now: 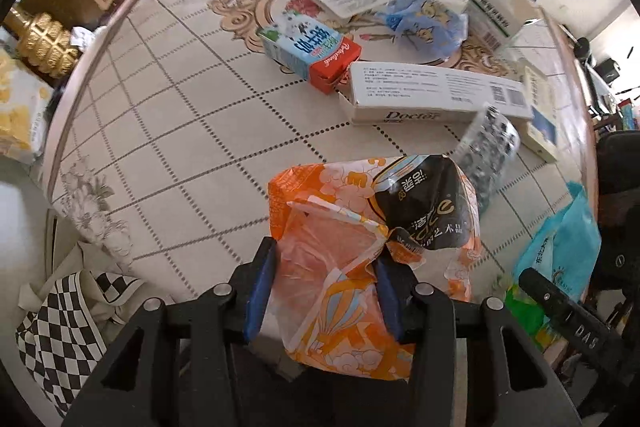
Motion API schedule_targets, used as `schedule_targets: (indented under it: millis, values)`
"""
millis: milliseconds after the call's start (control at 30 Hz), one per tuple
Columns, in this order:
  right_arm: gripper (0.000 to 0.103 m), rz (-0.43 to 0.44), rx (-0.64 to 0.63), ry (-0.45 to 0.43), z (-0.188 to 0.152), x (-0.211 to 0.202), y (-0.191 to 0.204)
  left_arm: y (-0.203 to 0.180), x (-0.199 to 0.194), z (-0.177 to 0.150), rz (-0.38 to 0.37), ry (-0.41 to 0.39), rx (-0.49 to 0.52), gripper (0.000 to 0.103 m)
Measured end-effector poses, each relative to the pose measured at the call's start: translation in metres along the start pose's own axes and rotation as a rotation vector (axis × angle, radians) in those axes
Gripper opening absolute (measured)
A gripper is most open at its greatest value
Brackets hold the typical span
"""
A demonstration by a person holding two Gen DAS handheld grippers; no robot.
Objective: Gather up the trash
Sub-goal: 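Carry both bags over the trash bin and open both grippers to drop them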
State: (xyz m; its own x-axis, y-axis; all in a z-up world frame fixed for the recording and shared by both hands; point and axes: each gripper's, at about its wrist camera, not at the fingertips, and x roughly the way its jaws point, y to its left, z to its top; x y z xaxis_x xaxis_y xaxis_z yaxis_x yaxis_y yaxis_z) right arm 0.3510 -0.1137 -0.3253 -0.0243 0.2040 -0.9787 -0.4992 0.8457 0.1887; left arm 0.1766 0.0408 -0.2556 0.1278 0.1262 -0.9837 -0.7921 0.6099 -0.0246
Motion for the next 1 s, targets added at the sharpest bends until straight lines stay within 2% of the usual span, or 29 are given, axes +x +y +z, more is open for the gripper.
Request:
schedule_targets:
  millis: [67,133,167,200,300,400,500,567,600,700,867,1000]
  values:
    - [0.079,-0.001,-0.066,-0.029,-0.019,-0.016,0.013,0.001,-0.007,-0.018,-0.015,-0.023,-0.002,0.043]
    - [0.079,0.020,-0.089,-0.016,-0.038,-0.021,0.021,0.011,-0.007,-0.028,-0.041,-0.041,-0.019,0.043]
    - [0.079,0.030,-0.105,-0.005,-0.052,-0.025,0.025,0.019,-0.015,-0.044,-0.060,-0.048,-0.035,0.043]
    - [0.079,0.036,-0.118,0.002,-0.068,-0.025,0.026,0.029,-0.004,-0.046,-0.076,-0.051,-0.046,0.043]
    - [0.079,0.058,-0.166,0.055,-0.120,-0.021,0.027,0.052,-0.002,-0.087,-0.101,-0.051,-0.084,0.043]
    - [0.079,0.080,-0.204,0.152,-0.171,0.003,0.030,0.076,0.017,-0.133,-0.105,0.005,-0.122,0.043]
    - [0.079,0.083,-0.227,0.256,-0.208,0.050,0.028,0.097,0.053,-0.173,-0.116,0.094,-0.177,0.043]
    - [0.079,0.067,-0.243,0.323,-0.221,0.097,0.025,0.112,0.096,-0.199,-0.131,0.158,-0.234,0.043]
    - [0.079,0.063,-0.243,0.337,-0.226,0.111,0.020,0.116,0.112,-0.205,-0.136,0.174,-0.255,0.043]
    - [0.079,0.039,-0.239,0.378,-0.230,0.186,0.010,0.126,0.188,-0.225,-0.165,0.237,-0.317,0.043]
    - [0.079,0.016,-0.213,0.371,-0.217,0.316,-0.015,0.124,0.334,-0.225,-0.252,0.307,-0.361,0.043]
    - [0.079,0.037,-0.235,0.348,-0.199,0.402,-0.035,0.118,0.420,-0.212,-0.343,0.344,-0.385,0.043]
